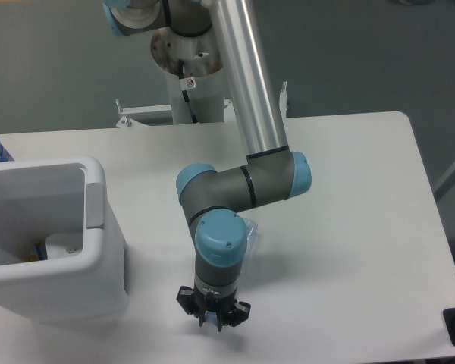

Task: Place the trash in the trash can
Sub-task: 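Lower the gripper and close it around the bottle's capped end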

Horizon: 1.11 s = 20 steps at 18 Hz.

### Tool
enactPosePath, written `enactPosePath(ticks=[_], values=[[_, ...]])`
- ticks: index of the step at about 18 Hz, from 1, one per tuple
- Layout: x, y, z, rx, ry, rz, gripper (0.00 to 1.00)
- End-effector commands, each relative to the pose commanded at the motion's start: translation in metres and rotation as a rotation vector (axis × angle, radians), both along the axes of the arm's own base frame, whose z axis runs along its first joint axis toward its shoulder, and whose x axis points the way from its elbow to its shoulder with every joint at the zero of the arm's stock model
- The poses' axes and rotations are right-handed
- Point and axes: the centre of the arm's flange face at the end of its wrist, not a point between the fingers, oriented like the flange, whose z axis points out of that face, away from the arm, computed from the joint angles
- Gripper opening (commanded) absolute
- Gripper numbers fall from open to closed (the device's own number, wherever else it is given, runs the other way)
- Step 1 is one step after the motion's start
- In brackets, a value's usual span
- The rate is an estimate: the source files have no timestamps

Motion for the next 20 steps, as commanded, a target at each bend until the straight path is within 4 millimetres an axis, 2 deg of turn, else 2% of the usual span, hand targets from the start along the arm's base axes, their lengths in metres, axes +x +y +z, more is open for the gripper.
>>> enactPosePath(ticks=[3,6,8,10,13,14,19,20], values=[[-0.006,-0.004,0.015,0.019,0.013,0.009,0.34],[-0.03,-0.02,0.039,0.047,0.034,0.044,0.3],[-0.033,-0.023,0.054,0.064,0.047,0.05,0.28],[-0.047,-0.036,0.074,0.091,0.056,0.075,0.28],[-0.049,-0.039,0.096,0.163,0.024,0.071,0.28],[-0.056,-0.045,0.11,0.181,0.035,0.087,0.28],[-0.069,-0.048,0.17,0.303,0.055,0.1,0.28],[-0.071,-0.048,0.189,0.343,0.054,0.1,0.28]])
